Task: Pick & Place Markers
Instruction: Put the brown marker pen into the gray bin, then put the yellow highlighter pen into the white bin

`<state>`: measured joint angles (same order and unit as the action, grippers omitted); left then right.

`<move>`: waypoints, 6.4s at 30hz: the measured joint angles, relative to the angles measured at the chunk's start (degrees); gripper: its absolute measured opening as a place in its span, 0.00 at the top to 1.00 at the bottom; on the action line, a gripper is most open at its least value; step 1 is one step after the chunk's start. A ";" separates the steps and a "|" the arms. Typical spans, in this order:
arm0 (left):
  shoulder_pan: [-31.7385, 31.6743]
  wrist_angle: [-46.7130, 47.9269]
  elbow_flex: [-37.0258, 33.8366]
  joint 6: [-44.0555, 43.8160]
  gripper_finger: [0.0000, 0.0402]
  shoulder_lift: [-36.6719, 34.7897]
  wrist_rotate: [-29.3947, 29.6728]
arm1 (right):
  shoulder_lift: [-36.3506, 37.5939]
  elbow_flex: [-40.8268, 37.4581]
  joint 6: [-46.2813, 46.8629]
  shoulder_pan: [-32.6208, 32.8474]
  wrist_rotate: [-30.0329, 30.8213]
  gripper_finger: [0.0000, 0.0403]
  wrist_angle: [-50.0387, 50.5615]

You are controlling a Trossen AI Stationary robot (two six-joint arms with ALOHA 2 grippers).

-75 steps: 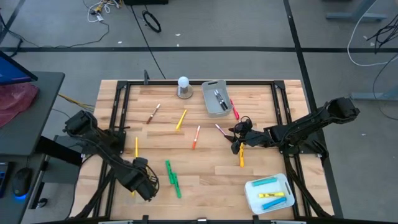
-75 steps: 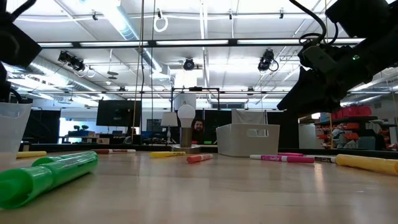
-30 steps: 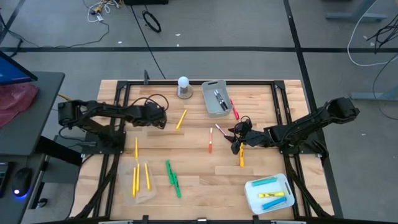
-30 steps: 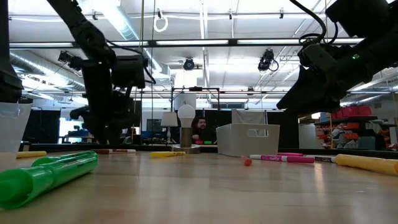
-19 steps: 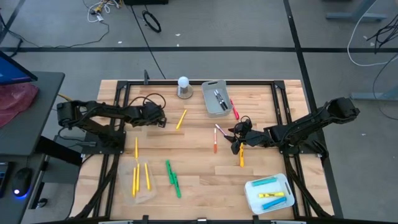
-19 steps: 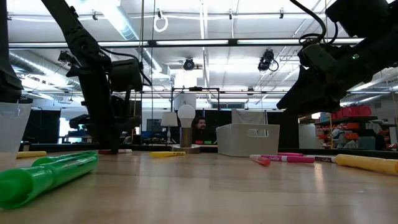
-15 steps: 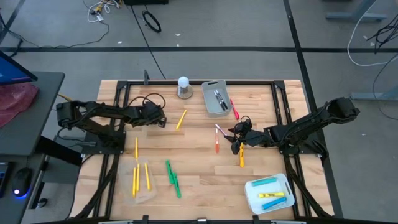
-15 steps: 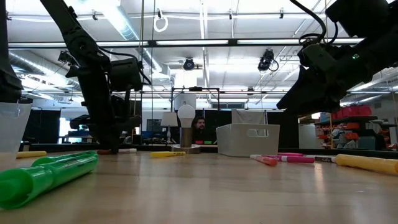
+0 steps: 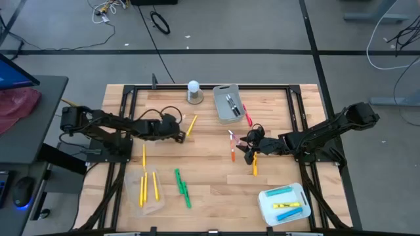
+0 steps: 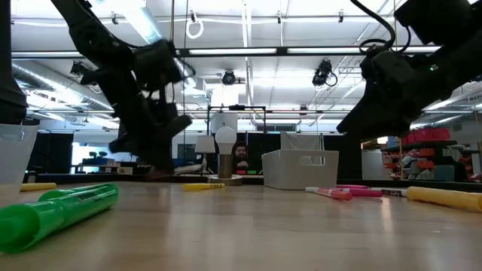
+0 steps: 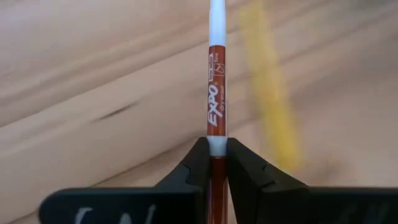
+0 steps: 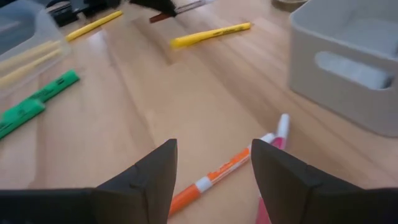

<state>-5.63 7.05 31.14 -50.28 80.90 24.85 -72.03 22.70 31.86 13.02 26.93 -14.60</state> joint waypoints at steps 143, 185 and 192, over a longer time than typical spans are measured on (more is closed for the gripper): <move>18.75 -48.33 20.46 32.41 0.55 23.87 17.44 | 8.20 9.79 -18.90 -7.35 -22.98 0.82 15.99; 18.27 -47.39 20.46 31.39 0.55 23.87 17.50 | 4.95 8.68 -50.20 0.76 -29.43 0.48 41.23; 17.92 -47.02 20.46 31.36 0.55 23.87 17.48 | -3.63 8.68 -57.96 0.76 -30.65 0.48 39.33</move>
<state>12.29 -39.97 51.59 -18.92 104.77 42.33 -75.66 31.38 -26.11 13.78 -3.73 24.73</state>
